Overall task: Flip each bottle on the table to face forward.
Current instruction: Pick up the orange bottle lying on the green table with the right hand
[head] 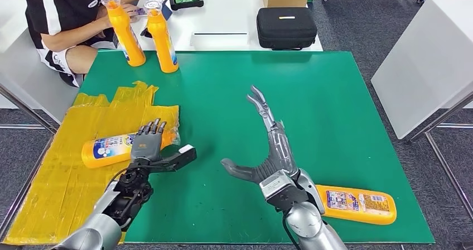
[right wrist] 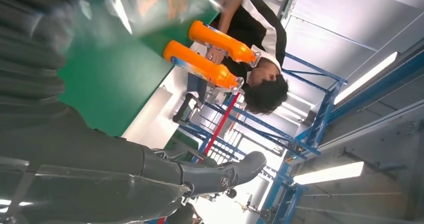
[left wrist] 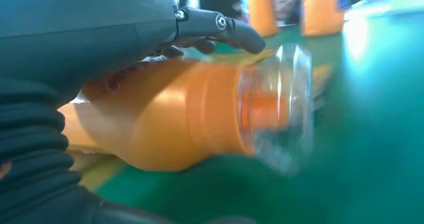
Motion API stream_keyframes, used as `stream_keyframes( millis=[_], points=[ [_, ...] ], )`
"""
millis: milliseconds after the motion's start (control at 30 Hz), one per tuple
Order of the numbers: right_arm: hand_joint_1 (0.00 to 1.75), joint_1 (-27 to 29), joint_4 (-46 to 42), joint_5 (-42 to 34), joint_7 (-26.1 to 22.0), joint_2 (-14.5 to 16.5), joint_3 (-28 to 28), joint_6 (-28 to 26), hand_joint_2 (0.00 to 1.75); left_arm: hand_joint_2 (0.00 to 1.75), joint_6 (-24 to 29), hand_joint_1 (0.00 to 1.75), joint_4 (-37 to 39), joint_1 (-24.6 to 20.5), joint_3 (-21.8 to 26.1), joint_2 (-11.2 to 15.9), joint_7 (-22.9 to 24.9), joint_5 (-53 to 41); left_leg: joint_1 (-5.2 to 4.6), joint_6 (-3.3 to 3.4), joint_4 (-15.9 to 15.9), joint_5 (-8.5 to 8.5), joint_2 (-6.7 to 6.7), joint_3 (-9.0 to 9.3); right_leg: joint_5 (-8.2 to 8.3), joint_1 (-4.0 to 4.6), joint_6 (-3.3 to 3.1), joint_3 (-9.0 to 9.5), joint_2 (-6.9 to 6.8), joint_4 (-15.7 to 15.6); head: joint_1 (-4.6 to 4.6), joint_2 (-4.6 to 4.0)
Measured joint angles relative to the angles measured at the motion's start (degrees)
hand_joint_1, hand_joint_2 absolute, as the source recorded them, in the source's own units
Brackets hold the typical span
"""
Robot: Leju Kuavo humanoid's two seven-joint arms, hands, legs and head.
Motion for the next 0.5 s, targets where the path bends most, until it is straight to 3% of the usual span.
stream_keyframes(
  millis=[133,233,333,500],
  points=[
    [0.0,-0.1,0.4,-0.2,0.0,0.1,0.0,0.3,1.75,0.0,-10.0,0.0,-2.1,0.0,4.6,-1.6,-16.3,15.9,0.0,0.0,0.0,0.0,-0.27,0.11,-0.02,-0.01,0.0,0.19,-0.2,0.0,-0.01,0.0],
    [0.0,-0.2,0.5,-0.7,0.0,0.1,0.0,0.7,1.75,0.0,-18.4,0.0,-6.1,2.0,6.3,-2.4,-24.7,29.3,0.0,0.0,0.0,0.0,-0.22,0.15,-0.02,-0.01,0.0,0.23,-0.18,0.0,0.01,0.0],
    [0.0,-0.2,0.6,-1.2,0.0,0.1,-0.2,1.2,1.75,0.0,-25.9,0.0,-11.8,5.2,6.6,-2.7,-28.2,41.5,0.0,0.0,0.0,0.01,-0.15,0.16,-0.01,0.0,0.0,0.2,-0.14,0.0,0.01,0.0],
    [0.0,-0.2,0.6,-1.6,-0.1,0.0,-0.6,1.3,1.75,0.0,-32.2,0.0,-20.2,8.8,6.8,-2.7,-29.9,53.1,0.0,0.01,0.0,0.01,-0.21,0.12,-0.01,0.01,0.0,0.16,-0.16,0.0,0.0,0.0]
  ],
)
